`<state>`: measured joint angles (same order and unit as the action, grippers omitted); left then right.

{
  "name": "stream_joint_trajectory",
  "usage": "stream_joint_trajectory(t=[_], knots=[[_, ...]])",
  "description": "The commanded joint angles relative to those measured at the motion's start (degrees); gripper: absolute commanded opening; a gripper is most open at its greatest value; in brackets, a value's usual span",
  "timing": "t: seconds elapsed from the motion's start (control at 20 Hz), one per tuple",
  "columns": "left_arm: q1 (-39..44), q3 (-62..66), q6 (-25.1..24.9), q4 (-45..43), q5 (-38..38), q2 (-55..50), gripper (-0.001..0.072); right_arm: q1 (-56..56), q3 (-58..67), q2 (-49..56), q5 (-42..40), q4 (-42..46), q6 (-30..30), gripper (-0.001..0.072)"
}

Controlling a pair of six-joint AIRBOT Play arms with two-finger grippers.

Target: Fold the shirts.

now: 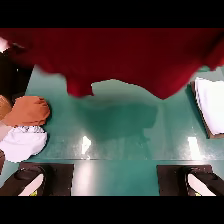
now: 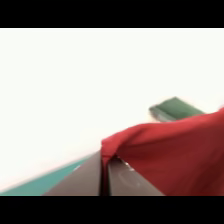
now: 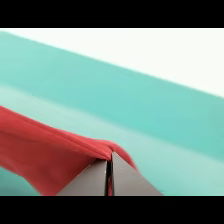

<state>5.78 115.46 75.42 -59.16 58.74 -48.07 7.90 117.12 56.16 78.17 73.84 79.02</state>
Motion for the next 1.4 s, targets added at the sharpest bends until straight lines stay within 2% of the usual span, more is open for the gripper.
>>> stream_joint_trajectory(t=[0.0, 0.1, 0.2, 0.4, 0.5, 0.6, 0.8, 0.9, 1.1, 1.2, 1.25, 1.3, 1.35], knots=[[-0.04, 5.62, 3.32, -0.13, 0.31, 0.28, 0.0027, -0.04, 0.90, -3.30, -1.55, 5.90, 0.02, 0.0013], [-0.04, 5.22, 4.11, -0.39, 1.31, 0.26, 0.0027, -0.04, -1.29, -4.61, -2.56, 5.90, 0.02, 0.0013], [-0.04, 1.79, 4.31, -4.79, 1.40, 0.02, 0.0027, -0.04, -0.55, -2.49, -1.20, 5.88, 0.24, 0.0013], [-0.07, -7.28, 10.34, -20.85, 8.61, -5.73, 0.0027, -0.02, 2.97, 10.21, 7.54, 5.66, 0.90, 0.0012], [-0.07, -12.20, 10.25, -22.10, 11.65, -11.93, 0.0027, -0.02, -1.88, 16.31, 8.00, 3.61, 0.94, 0.0013], [-0.07, -17.64, 10.12, -22.14, 11.26, -18.95, 0.0028, -0.02, -7.69, 22.64, 8.33, 1.09, 0.94, 0.0013], [-1.27, -21.84, 10.10, -22.14, 4.52, -34.93, 0.0028, 0.11, -15.93, 34.14, 0.85, 0.59, 0.96, 0.0013], [-2.12, -21.84, 10.12, -21.99, -1.09, -41.05, 0.0028, 0.11, -16.81, 38.60, -3.52, -2.78, 0.92, 0.0013], [-2.12, -21.84, 10.19, -21.38, -10.67, -46.71, 0.0029, 0.68, -16.76, 43.32, -14.29, -9.40, 0.90, 0.0014], [-2.14, -21.81, 12.52, -21.44, -12.33, -47.23, 0.0030, 1.01, -16.76, 44.13, -16.76, -9.86, 0.90, 0.0015], [-2.14, -21.77, 13.44, -21.64, -12.50, -47.21, 0.0092, 1.14, -16.76, 44.24, -17.31, -9.75, 0.87, 0.0016], [-2.14, -21.66, 14.45, -21.68, -12.33, -47.21, 0.0297, 1.27, -16.76, 44.22, -17.84, -9.77, 0.87, 0.0033], [-2.14, -21.66, 15.78, -21.70, -11.80, -47.10, 0.0435, 1.25, -16.76, 44.02, -18.01, -9.79, 0.87, 0.0222]])
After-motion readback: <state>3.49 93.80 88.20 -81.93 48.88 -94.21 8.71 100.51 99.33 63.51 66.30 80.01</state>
